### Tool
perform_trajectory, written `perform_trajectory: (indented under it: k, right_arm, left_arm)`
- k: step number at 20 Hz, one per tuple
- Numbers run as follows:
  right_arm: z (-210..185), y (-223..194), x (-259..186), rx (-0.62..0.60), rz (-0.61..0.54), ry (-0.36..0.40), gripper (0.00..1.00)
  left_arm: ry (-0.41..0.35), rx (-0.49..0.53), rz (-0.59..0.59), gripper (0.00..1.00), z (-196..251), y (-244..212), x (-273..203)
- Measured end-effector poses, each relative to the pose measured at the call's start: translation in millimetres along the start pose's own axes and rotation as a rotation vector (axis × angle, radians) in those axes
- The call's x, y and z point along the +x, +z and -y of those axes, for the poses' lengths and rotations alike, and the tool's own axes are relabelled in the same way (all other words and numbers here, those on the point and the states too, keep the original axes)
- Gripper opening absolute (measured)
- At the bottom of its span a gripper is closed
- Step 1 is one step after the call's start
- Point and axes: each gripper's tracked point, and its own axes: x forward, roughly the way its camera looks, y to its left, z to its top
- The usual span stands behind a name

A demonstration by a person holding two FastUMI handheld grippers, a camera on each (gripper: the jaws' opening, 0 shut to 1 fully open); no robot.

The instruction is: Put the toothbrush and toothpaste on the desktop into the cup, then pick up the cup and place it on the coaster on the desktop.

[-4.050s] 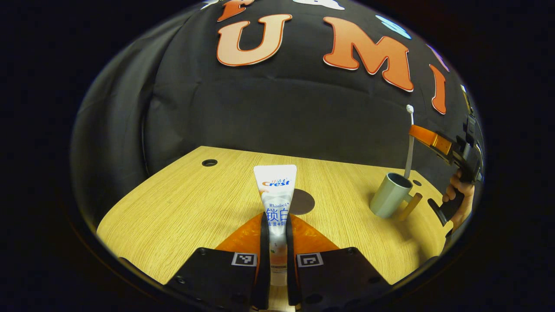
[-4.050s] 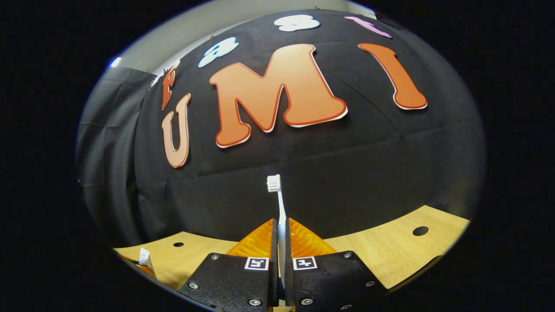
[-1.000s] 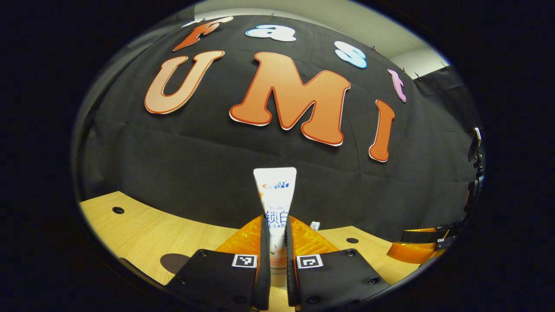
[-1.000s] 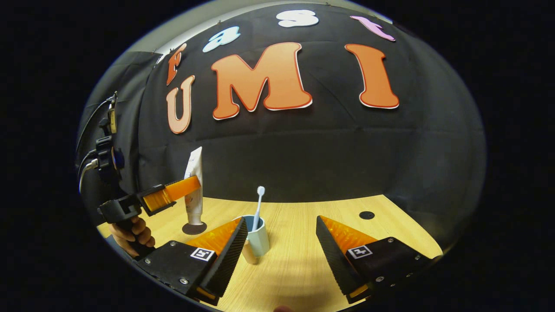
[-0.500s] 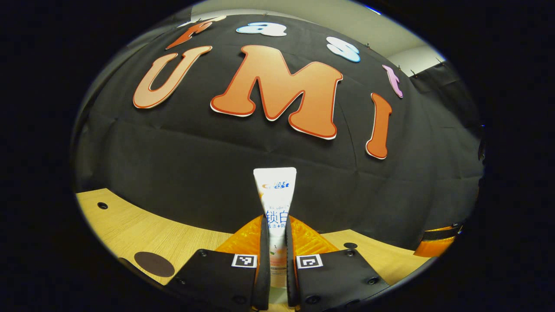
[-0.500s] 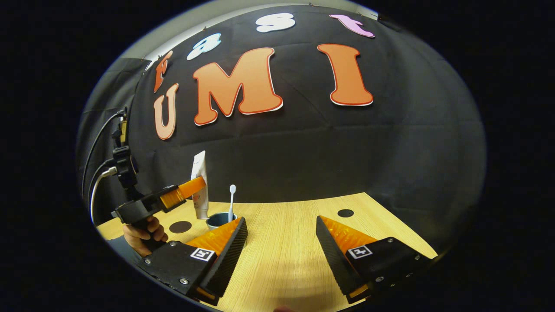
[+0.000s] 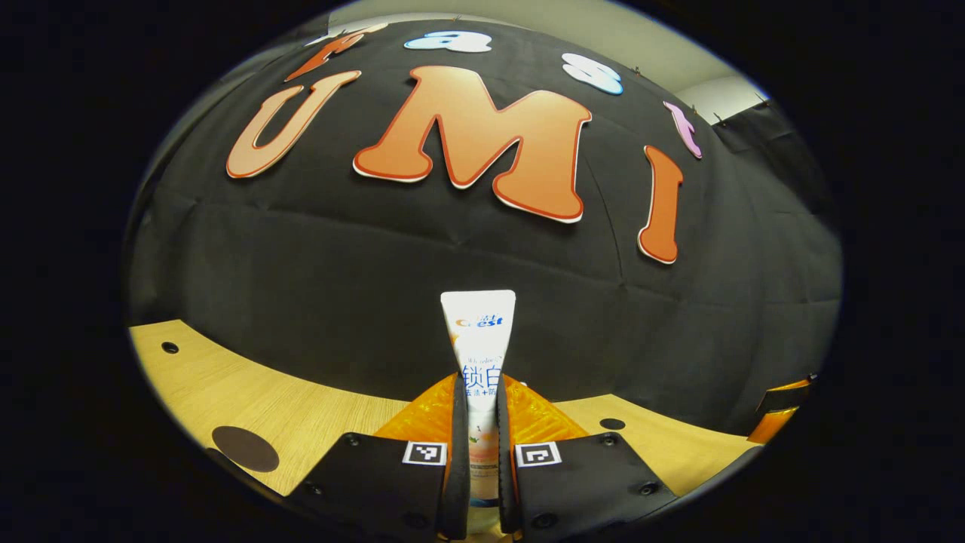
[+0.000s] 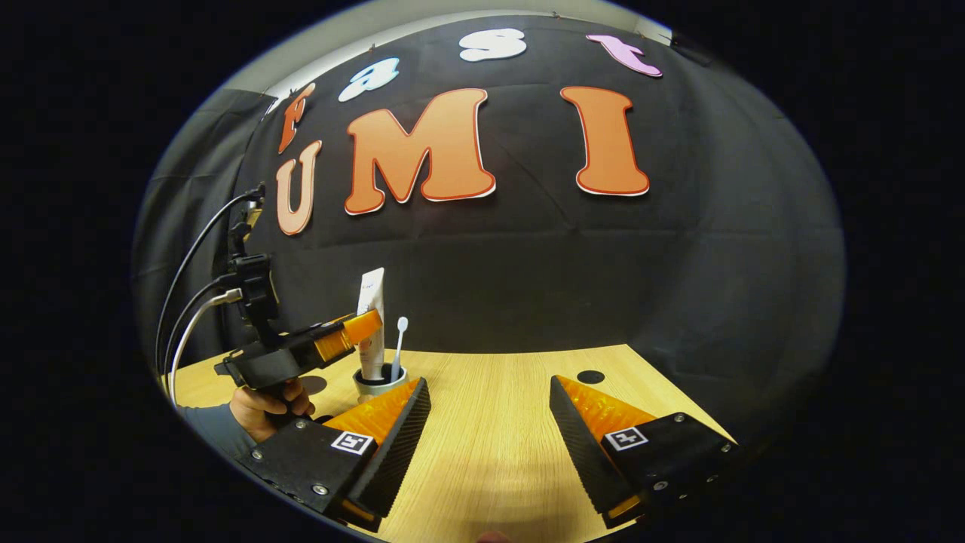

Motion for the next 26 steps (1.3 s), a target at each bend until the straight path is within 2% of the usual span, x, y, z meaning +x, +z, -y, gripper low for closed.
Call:
perform_trajectory:
  k: [3, 5, 8, 9, 11, 12, 13, 14, 17, 22, 26]
  right_arm:
    - [-3, -4, 0, -0.006, -0.01, 0.004, 0.96]
    - [-5, -8, 1, -0.013, -0.021, 0.006, 0.96]
    - [-11, -12, 2, -0.02, -0.038, 0.011, 0.96]
    - [-15, -14, 3, -0.019, -0.041, 0.018, 0.96]
    - [-22, -16, 4, -0.02, -0.05, 0.028, 0.96]
    - [-26, -18, 5, -0.019, -0.057, 0.031, 0.95]
    - [-30, -19, 6, -0.016, -0.065, 0.036, 0.95]
    - [-35, -19, 6, -0.014, -0.073, 0.041, 0.95]
    - [-51, -17, 10, -0.015, -0.09, 0.062, 0.95]
    - [-83, -22, 20, -0.015, -0.158, 0.111, 0.96]
    - [-102, -41, 36, -0.018, -0.258, 0.13, 0.95]
  left_arm:
    - [0.01, 0.009, -0.04, 0.19, -2, -14, 1]
    - [-0.03, -0.011, -0.071, 0.24, 5, -21, -1]
    - [-0.051, -0.042, -0.088, 0.43, 2, -19, -13]
    - [-0.048, -0.038, -0.087, 0.53, -1, -14, -18]
    - [-0.053, -0.029, -0.093, 0.51, -6, -8, -26]
    - [-0.053, -0.021, -0.097, 0.59, -7, -4, -31]
    - [-0.05, -0.01, -0.102, 0.63, -10, 0, -36]
    - [-0.049, -0.001, -0.104, 0.72, -13, 4, -42]
    - [-0.035, 0.028, -0.131, 0.92, -22, 13, -60]
    - [-0.002, 0.045, -0.167, 0.95, -42, 31, -97]
    - [0.035, 0.079, -0.209, 0.97, -65, 35, -129]
